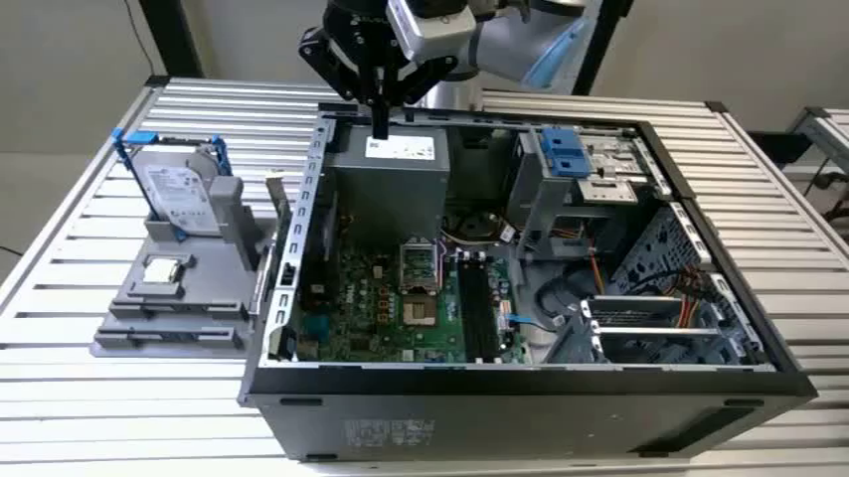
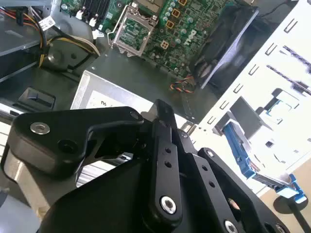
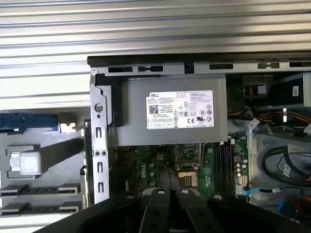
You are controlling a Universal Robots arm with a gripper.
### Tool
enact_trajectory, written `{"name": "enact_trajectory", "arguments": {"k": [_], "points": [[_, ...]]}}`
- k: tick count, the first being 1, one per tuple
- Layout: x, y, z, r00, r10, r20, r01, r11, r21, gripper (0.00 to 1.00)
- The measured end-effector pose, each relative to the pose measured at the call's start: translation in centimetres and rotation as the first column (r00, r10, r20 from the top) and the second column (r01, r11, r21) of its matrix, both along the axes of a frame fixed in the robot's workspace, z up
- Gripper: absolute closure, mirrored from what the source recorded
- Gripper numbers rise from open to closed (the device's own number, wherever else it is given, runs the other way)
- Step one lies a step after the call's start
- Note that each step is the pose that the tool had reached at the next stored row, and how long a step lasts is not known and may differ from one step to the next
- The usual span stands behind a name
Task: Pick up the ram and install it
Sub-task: 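Reach for the ram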
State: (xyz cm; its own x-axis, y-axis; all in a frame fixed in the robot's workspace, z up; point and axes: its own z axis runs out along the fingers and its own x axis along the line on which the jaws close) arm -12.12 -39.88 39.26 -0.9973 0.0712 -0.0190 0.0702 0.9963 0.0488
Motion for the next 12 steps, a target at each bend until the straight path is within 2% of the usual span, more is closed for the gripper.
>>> {"name": "enact_trajectory", "arguments": {"k": [12], "points": [[-0.07,0.0,0.0,1.0,0.0,0.0,0.0,1.0,-0.0001,1.0]]}}
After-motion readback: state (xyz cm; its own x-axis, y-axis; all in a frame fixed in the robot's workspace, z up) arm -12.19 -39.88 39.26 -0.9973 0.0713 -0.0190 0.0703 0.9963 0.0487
